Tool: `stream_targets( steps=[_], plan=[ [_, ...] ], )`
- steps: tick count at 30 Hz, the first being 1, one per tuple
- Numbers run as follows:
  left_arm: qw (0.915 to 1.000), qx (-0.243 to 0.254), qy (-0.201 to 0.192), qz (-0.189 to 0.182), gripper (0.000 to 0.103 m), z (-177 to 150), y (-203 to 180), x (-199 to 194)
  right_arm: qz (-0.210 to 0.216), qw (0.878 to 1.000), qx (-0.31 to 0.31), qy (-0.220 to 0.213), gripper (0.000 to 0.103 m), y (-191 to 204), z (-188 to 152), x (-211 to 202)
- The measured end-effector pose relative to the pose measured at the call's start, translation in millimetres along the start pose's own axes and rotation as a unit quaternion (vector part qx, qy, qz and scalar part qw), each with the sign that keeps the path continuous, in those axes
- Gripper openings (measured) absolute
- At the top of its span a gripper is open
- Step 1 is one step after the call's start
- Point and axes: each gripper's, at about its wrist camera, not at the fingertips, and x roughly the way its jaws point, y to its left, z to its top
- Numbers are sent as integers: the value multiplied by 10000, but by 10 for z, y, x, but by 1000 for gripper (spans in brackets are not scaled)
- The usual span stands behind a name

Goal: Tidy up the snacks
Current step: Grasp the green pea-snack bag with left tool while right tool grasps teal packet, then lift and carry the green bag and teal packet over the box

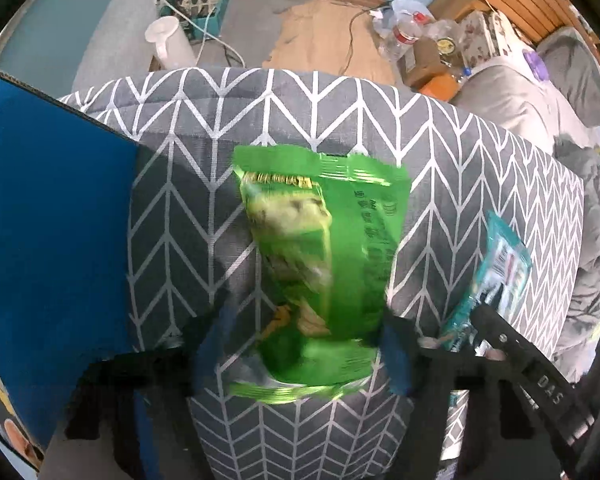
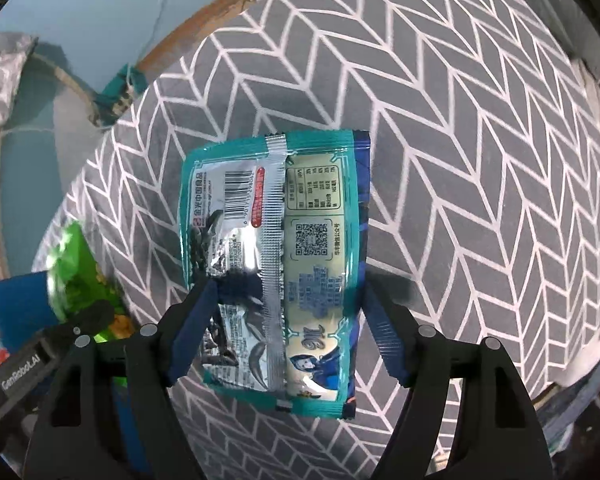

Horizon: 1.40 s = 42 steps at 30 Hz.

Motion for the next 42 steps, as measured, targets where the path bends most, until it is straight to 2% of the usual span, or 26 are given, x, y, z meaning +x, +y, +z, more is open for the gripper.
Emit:
stream_targets(
  steps=[1,4,8,15,21,23,26,27,33,42],
  plan=[
    [10000,12,10,-3,50,-1,18,-3,-46,10000,-88,4,74,66,-4,18],
    [9999,77,-74,-67,40,-22,100,-67,-372,9985,-405,45,74,281,-25,76],
    [9998,63,-94,-143,39,-62,187,-115,-805,9925,-915,72,74,544,-86,164],
    [9996,117,-94,-224,38,-261,293,-230,-1172,9837,-1367,0,77,884,-280,308],
    [9994,157,-47,-316,38,-438,358,-360,-1165,9831,-1412,-80,79,974,-306,411],
    [9992,177,-64,-339,38,-513,378,-417,-1116,9820,-1521,-107,78,873,-358,342],
    [9990,215,-92,-369,38,-604,398,-502,-1050,9789,-1745,-144,65,855,-432,286],
    [9990,227,-100,-377,38,-621,403,-524,-1019,9787,-1777,-139,63,833,-448,268],
    [9985,296,-218,-400,38,-713,404,-679,-528,9760,-2111,-58,63,735,-586,212],
    [9971,344,-568,-371,38,-889,511,-1008,-379,9684,-2461,-142,63,673,-833,-134]
  ],
)
